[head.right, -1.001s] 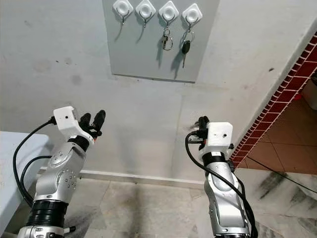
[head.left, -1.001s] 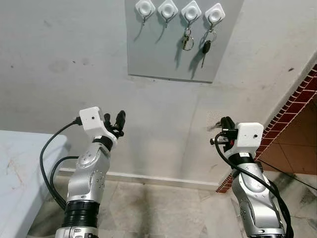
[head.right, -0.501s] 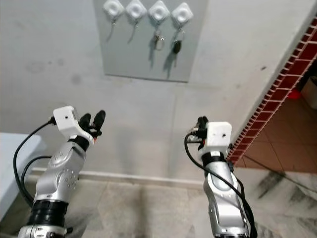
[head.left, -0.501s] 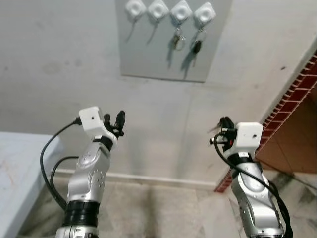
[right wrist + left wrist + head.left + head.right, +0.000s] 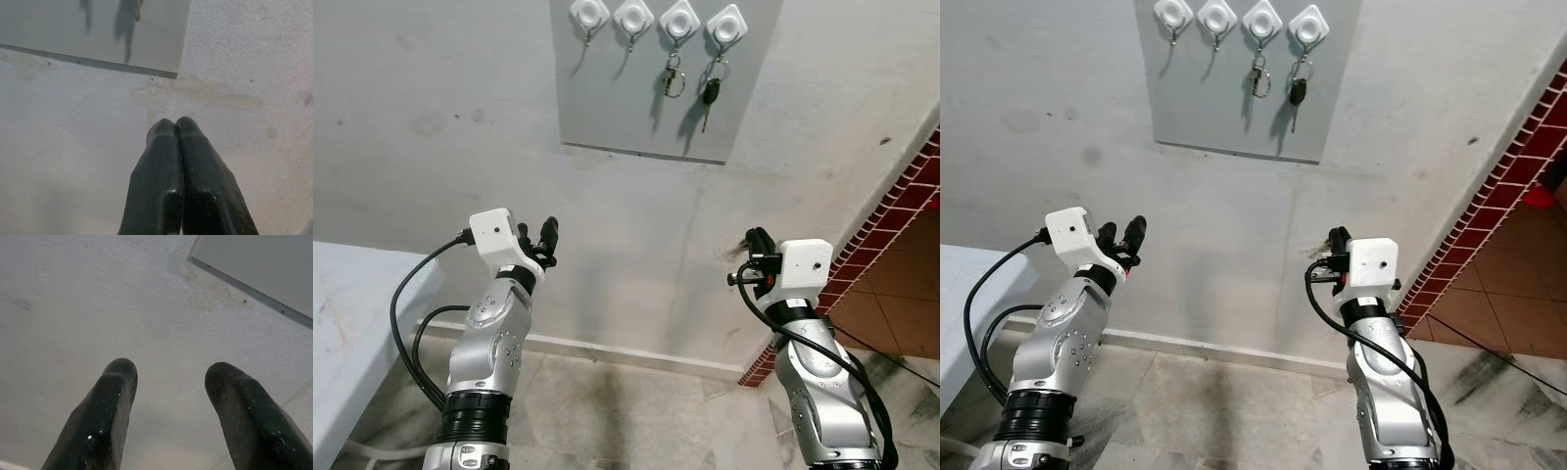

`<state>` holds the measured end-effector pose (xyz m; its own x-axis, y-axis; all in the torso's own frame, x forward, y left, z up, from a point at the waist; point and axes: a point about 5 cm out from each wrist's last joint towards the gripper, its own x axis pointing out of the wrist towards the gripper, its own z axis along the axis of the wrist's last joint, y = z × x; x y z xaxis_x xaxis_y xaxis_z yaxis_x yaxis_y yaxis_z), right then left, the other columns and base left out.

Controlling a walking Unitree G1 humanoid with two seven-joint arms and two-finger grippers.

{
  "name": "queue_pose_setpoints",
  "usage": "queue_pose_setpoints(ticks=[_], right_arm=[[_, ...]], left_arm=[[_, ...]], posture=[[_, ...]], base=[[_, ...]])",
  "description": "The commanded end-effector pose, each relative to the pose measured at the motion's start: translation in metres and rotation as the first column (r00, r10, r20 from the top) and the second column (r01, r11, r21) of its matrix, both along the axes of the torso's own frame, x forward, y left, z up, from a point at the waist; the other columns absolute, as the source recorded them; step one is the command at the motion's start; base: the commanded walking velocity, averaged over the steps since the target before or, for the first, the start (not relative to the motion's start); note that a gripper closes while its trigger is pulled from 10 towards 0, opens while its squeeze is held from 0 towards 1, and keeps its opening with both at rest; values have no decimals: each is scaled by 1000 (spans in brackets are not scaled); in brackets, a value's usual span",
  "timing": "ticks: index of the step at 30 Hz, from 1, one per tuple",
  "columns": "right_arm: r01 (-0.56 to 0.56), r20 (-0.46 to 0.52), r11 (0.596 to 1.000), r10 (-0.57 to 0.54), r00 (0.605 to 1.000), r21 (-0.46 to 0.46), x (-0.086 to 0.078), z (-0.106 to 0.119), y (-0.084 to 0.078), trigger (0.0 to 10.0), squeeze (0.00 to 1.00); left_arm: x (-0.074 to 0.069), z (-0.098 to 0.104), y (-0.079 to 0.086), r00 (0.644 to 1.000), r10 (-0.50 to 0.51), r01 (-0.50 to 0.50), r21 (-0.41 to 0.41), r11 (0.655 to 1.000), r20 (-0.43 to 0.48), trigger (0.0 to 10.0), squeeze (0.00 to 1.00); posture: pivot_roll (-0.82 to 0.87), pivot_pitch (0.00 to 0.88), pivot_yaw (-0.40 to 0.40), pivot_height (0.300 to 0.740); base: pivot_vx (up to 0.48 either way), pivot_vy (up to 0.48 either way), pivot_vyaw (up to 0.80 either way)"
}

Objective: Hang keys on a hook

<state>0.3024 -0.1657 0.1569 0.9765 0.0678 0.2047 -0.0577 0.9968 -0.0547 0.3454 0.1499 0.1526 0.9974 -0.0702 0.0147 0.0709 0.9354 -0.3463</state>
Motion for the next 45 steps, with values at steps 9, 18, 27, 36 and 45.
queue_pose_setpoints(ticks=[9, 18, 27, 36, 45], right_arm=[[-28, 33, 999, 27, 999, 42, -4, 7, 5, 10000, 0], [-50, 72, 995, 44, 996, 83, -16, 11, 3, 10000, 0], [-75, 80, 993, 67, 995, 94, -34, 8, 2, 10000, 0], [-75, 73, 992, 68, 995, 97, -37, 8, 1, 10000, 0], [-80, 71, 992, 73, 995, 96, -37, 8, 2, 10000, 0]], left_arm=[[-1, 8, 0, 999, -4, 4, -6, 1000, 34, 10000, 0], [-22, 7, -2, 993, -63, 57, 58, 997, 104, 10000, 0], [-47, 0, -4, 986, -119, 108, 97, 989, 113, 10000, 0], [-47, 5, 5, 986, -114, 99, 118, 988, 124, 10000, 0], [-48, 6, 3, 985, -112, 97, 111, 989, 133, 10000, 0]], posture=[[40, 106, -36, 740], [42, 104, -34, 740], [55, 109, -39, 740], [51, 106, -35, 740], [51, 106, -37, 740]], base=[[0, 0, 0], [0, 0, 0], [80, 0, 0], [333, 0, 0], [373, 0, 0]])
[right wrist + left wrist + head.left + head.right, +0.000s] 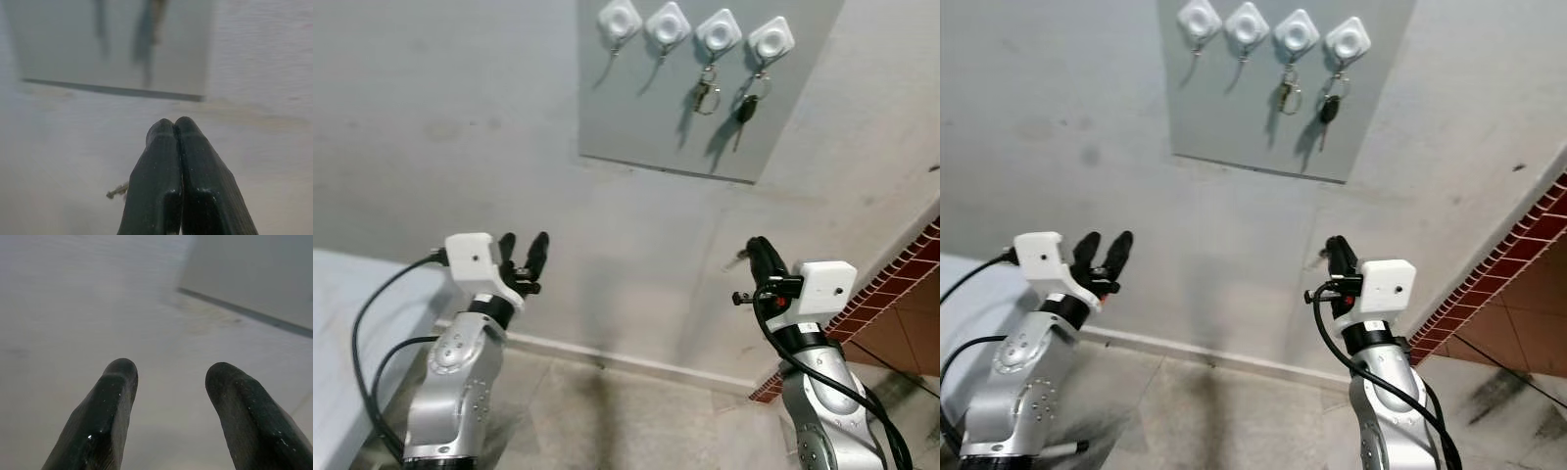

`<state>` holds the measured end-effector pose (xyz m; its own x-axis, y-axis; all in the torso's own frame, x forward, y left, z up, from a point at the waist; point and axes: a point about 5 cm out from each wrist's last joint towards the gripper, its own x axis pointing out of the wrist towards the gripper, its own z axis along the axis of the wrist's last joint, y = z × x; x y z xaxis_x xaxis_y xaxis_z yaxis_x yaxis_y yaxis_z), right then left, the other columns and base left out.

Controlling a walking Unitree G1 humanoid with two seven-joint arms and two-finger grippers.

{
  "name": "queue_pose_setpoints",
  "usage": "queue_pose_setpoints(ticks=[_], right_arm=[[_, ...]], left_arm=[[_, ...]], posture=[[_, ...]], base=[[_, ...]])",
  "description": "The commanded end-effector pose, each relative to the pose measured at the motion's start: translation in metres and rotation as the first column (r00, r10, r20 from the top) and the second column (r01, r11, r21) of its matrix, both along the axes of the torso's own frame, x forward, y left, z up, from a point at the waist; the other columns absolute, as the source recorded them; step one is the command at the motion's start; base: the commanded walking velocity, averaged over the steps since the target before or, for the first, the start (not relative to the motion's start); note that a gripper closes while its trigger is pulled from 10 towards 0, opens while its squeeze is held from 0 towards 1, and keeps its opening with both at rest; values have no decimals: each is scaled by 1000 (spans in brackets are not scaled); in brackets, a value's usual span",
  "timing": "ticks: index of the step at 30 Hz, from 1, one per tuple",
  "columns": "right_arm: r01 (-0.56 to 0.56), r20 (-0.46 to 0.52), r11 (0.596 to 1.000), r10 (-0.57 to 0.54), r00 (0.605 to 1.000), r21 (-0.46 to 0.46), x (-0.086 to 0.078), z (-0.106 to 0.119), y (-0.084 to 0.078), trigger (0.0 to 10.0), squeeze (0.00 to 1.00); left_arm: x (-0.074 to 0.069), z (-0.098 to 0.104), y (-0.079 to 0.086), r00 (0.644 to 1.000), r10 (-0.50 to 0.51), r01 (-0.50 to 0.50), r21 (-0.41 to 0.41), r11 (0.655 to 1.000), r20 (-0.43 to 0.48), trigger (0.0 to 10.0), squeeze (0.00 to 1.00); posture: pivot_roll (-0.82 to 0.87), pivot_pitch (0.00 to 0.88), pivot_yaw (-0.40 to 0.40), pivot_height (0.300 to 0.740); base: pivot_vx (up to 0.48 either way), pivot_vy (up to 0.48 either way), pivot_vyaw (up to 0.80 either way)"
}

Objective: Hang keys on a hook

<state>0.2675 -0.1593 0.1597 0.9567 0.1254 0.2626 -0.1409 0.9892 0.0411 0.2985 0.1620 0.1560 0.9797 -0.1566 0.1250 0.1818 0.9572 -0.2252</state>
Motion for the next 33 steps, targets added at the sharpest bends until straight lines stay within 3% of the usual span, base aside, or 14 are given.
queue_pose_setpoints(ticks=[1, 8, 16, 23, 26, 33], right_arm=[[8, 16, 1000, -8, 1000, -2, -2, 5, -5, 10000, 0], [-7, 7, 1000, 7, 1000, -11, -2, 3, -3, 10000, 0], [-36, 9, 999, 36, 999, -19, 3, 7, -3, 10000, 0], [-203, 57, 977, 206, 977, -58, 23, 27, 12, 10000, 0], [-224, 68, 972, 229, 971, -66, 28, 32, 15, 10000, 0], [-367, 100, 928, 373, 922, -68, 53, 52, 38, 10000, 0]], left_arm=[[-1, 3, -9, 1000, -26, 26, -6, 1000, 15, 10000, 0], [-3, 4, -10, 1000, 0, 1, -35, 999, 30, 10000, 0], [-1, 12, -11, 998, -3, 4, -12, 1000, 56, 10000, 0], [9, 27, -18, 995, -40, 40, 3, 999, 89, 10000, 0], [12, 31, -18, 995, -43, 42, 8, 999, 95, 10000, 0], [21, 47, -14, 987, -73, 68, 43, 997, 143, 10000, 0]], posture=[[51, 106, -37, 740], [53, 107, -42, 740], [52, 104, -44, 740], [44, 109, -45, 740], [46, 108, -46, 740], [57, 111, -58, 740]], base=[[322, 0, 0], [0, 0, 0], [0, 0, 0], [0, 0, 0], [0, 0, 0], [0, 0, 0]])
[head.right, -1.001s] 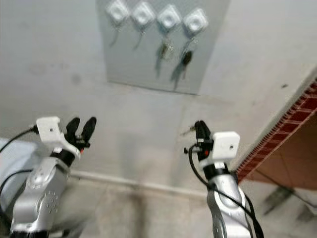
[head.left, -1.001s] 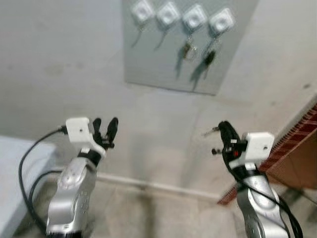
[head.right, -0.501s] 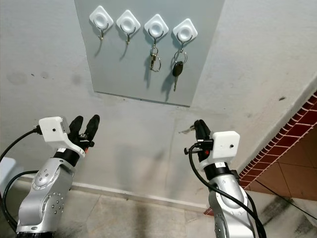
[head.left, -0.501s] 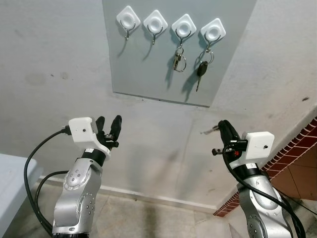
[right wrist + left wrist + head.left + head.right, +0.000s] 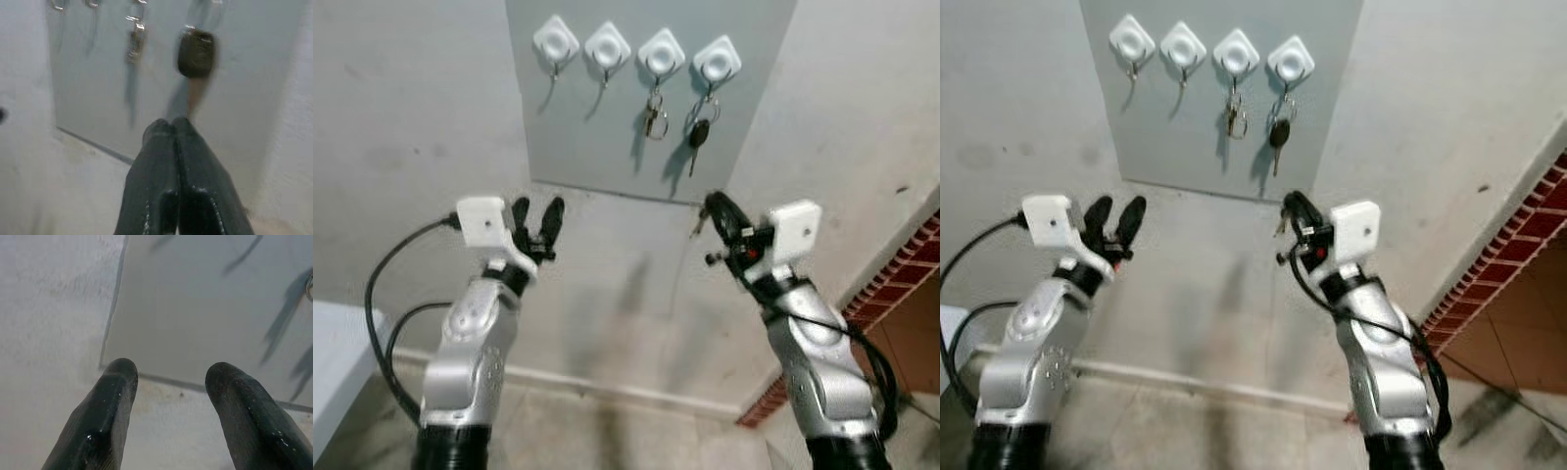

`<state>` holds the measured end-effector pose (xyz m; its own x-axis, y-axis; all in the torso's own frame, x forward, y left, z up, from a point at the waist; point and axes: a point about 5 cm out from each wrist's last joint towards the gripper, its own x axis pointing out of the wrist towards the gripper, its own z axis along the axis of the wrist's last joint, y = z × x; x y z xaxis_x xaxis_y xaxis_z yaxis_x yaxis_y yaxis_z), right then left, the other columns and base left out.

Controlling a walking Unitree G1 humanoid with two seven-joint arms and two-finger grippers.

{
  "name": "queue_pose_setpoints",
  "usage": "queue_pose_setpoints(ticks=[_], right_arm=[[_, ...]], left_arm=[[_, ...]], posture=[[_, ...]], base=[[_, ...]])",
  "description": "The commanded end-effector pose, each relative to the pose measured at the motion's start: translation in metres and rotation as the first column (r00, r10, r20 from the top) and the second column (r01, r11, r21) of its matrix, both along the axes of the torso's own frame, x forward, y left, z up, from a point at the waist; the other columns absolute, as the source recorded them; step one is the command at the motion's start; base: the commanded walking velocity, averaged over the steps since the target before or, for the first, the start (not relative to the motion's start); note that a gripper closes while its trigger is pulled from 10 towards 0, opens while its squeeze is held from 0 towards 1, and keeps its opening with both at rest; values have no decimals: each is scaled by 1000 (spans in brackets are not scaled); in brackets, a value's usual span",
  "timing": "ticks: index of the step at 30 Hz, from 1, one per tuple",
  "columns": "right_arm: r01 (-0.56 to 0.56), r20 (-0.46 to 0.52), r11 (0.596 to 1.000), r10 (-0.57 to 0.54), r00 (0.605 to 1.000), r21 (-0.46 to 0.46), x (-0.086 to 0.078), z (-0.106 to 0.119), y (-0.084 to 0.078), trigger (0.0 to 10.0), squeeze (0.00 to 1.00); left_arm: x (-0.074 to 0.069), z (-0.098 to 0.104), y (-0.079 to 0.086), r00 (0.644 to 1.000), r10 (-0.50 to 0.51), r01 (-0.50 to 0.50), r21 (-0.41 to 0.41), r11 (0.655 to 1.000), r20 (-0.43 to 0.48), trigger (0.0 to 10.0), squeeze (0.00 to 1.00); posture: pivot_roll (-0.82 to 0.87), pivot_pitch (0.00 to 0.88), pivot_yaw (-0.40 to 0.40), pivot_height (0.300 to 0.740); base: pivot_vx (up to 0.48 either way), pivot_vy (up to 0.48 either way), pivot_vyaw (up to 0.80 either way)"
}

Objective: Hang keys on a hook

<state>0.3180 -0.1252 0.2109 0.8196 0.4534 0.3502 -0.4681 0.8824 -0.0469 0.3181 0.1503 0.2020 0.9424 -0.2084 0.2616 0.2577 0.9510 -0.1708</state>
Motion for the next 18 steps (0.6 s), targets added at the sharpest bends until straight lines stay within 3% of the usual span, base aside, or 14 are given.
queue_pose_setpoints(ticks=[1, 11, 18], right_arm=[[-54, -2, 999, 54, 999, 5, 5, 3, 7, 10000, 0], [-168, 50, 982, 165, 985, 83, 28, 31, 36, 10000, 0], [-221, 67, 970, 215, 974, 102, 34, 39, 49, 10000, 0]], left_arm=[[2, 3, -4, 999, -32, 32, 26, 999, 3, 10000, 0], [3, 15, -17, 993, -112, 110, 52, 993, 45, 10000, 0], [4, 19, -20, 991, -124, 122, 50, 991, 58, 10000, 0]], posture=[[60, 113, -60, 740], [69, 115, -61, 740], [75, 116, -62, 740]], base=[[0, 0, 0], [0, 0, 0], [0, 0, 0]])
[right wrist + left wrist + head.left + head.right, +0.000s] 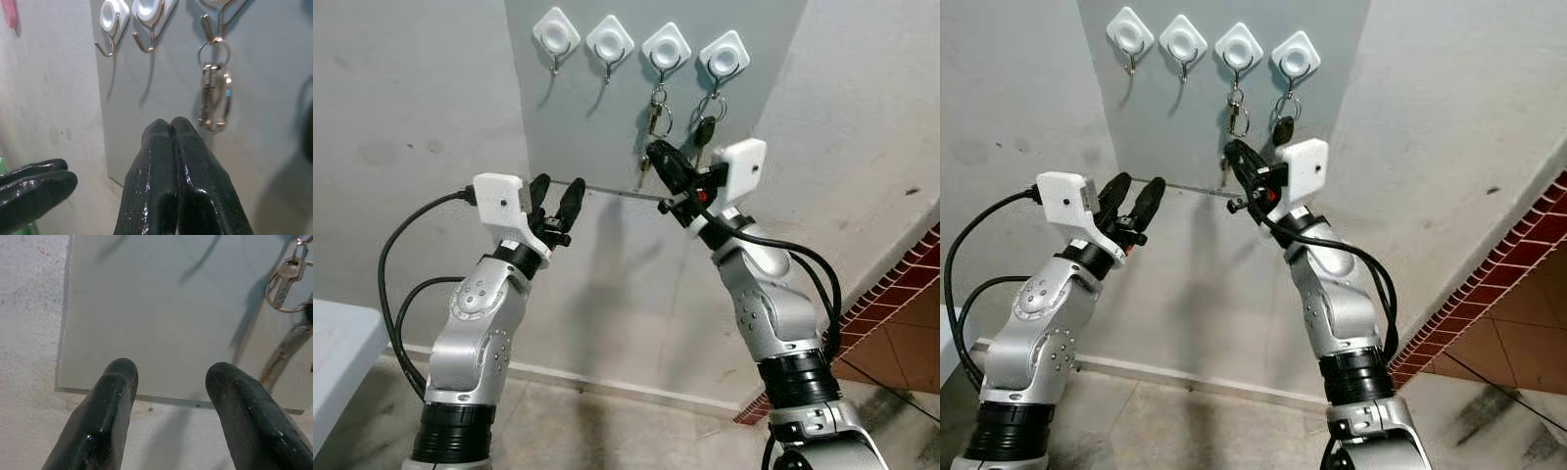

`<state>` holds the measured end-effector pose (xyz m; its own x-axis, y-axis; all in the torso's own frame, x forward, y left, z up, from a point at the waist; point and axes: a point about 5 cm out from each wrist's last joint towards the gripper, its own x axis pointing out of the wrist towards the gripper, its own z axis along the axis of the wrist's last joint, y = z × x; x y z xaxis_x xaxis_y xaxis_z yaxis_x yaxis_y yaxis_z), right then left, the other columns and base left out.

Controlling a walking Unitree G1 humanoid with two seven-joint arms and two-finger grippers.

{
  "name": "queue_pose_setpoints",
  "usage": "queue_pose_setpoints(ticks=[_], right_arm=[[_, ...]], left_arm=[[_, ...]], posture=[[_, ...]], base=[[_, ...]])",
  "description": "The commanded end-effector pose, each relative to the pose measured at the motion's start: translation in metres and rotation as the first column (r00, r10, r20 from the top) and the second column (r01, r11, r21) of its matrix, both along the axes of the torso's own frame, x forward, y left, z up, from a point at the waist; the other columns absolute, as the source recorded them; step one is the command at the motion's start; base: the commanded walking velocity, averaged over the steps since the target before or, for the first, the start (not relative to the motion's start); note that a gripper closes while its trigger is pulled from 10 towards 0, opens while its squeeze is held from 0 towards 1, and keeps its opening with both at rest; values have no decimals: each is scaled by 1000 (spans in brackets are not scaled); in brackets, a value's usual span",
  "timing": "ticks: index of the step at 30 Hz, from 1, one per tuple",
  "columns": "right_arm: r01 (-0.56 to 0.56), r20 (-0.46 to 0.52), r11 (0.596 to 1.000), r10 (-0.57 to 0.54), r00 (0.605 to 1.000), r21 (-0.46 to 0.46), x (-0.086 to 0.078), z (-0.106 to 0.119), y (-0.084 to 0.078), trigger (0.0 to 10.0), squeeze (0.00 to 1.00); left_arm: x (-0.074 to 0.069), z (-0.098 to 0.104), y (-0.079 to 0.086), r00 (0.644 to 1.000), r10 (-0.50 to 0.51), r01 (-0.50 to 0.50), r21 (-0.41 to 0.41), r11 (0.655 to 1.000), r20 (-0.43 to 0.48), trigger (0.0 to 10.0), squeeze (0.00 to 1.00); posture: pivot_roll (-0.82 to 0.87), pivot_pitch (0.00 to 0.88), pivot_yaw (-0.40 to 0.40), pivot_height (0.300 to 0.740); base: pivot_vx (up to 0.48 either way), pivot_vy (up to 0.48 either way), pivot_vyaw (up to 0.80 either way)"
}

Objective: Hang keys on a hook

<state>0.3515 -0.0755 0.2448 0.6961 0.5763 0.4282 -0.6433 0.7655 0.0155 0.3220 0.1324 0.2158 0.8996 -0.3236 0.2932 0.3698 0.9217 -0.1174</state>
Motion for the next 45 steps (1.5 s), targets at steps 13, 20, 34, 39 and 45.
queue_pose_setpoints(ticks=[13, 20, 34, 39, 45], right_arm=[[-109, 46, 985, 104, 994, 131, 5, 26, 22, 10000, 0], [-119, 62, 973, 109, 992, 200, 9, 42, 24, 10000, 0], [-169, 49, 956, 162, 986, 240, 14, 49, 32, 10000, 0], [-187, 52, 951, 179, 982, 247, 15, 52, 37, 10000, 0], [-199, 52, 946, 192, 980, 254, 16, 54, 40, 10000, 0]], left_arm=[[2, 13, -4, 999, -23, 23, 7, 1000, 37, 10000, 0], [1, 17, -5, 998, -28, 28, -1, 1000, 50, 10000, 0], [0, 17, -9, 998, -36, 36, -10, 999, 52, 10000, 0], [-1, 17, -9, 998, -36, 37, -13, 999, 50, 10000, 0], [-1, 16, -9, 998, -35, 36, -23, 999, 48, 10000, 0]], posture=[[83, 111, -65, 740], [89, 106, -69, 740], [94, 96, -80, 740], [97, 94, -84, 740], [97, 97, -88, 740]], base=[[0, 0, 0], [0, 0, 0], [0, 0, 0], [0, 0, 0], [0, 0, 0]])
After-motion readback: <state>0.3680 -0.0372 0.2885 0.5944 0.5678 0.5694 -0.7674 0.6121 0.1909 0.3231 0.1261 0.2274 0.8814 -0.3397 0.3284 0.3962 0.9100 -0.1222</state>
